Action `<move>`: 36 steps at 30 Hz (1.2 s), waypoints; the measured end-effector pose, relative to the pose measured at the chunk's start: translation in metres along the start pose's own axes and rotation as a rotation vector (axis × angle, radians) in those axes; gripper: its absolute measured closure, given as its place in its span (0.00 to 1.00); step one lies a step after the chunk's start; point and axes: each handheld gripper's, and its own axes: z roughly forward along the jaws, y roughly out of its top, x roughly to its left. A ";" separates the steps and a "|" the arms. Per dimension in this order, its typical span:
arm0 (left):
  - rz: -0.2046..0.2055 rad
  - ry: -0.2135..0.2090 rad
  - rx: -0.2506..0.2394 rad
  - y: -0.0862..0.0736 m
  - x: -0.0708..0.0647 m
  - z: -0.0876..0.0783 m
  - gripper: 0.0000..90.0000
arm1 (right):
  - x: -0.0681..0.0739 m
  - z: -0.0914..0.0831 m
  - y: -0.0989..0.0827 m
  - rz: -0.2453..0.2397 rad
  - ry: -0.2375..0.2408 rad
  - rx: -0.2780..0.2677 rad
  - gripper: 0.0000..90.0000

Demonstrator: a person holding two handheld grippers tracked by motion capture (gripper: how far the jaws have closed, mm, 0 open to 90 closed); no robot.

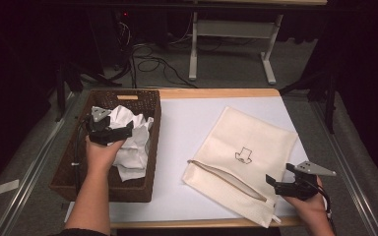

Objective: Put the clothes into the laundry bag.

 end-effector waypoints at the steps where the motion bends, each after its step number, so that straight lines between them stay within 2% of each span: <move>1: 0.000 -0.002 0.009 0.000 0.000 0.001 0.02 | 0.000 0.000 0.000 -0.010 0.002 -0.003 0.05; 5: 0.009 -0.002 0.065 -0.003 -0.001 0.007 0.02 | 0.001 0.000 0.000 -0.016 0.000 -0.002 0.05; 7: 0.013 0.003 0.117 -0.003 0.000 0.011 0.02 | 0.002 0.001 0.000 -0.016 0.001 0.003 0.05; 11: 0.069 0.033 0.293 -0.001 0.009 0.021 0.02 | 0.003 0.001 0.001 -0.028 0.003 -0.002 0.05; 12: 0.069 0.033 0.293 -0.001 0.009 0.021 0.01 | 0.003 0.001 0.001 -0.029 0.002 -0.001 0.05; 13: 0.042 0.013 0.381 -0.009 0.018 0.029 0.00 | 0.003 0.002 0.001 -0.028 0.003 0.001 0.06; 15: -0.026 -0.020 0.475 -0.021 0.026 0.039 0.00 | 0.004 0.002 0.000 -0.026 0.001 0.009 0.06; 16: -0.052 -0.051 0.521 -0.025 0.027 0.044 0.00 | 0.004 0.003 0.000 -0.032 0.006 0.011 0.06; 17: -0.060 -0.067 0.563 -0.028 0.026 0.048 0.00 | 0.005 0.003 0.000 -0.027 0.005 0.014 0.06; 18: -0.052 -0.068 0.599 -0.030 0.024 0.052 0.00 | 0.005 0.004 0.000 -0.032 0.007 0.017 0.06; 21: 0.012 -0.056 0.673 -0.035 0.015 0.062 0.00 | 0.005 0.005 0.001 -0.041 0.007 0.018 0.06; 25: 0.079 -0.045 0.704 -0.037 0.007 0.066 0.01 | 0.005 0.004 0.000 -0.042 0.008 0.020 0.06; 28: 0.083 -0.047 0.699 -0.037 0.006 0.064 0.05 | 0.005 0.004 0.001 -0.041 0.006 0.023 0.06; 30: 0.096 -0.067 0.682 -0.036 0.005 0.062 0.12 | 0.004 0.004 0.001 -0.044 0.007 0.020 0.07; 31: 0.094 -0.060 0.673 -0.035 0.004 0.061 0.18 | 0.005 0.004 0.001 -0.033 0.006 0.017 0.07; 32: 0.091 -0.055 0.665 -0.036 0.004 0.060 0.19 | 0.005 0.003 0.001 -0.029 0.004 0.018 0.07; 33: 0.101 -0.057 0.649 -0.035 0.003 0.058 0.22 | 0.005 0.002 0.001 -0.035 0.003 0.016 0.07; 34: 0.122 -0.056 0.627 -0.034 0.001 0.056 0.33 | 0.005 0.002 0.001 -0.039 0.003 0.013 0.07; 36: 0.153 -0.058 0.616 -0.034 -0.002 0.055 0.43 | 0.005 0.001 0.001 -0.039 0.004 0.012 0.07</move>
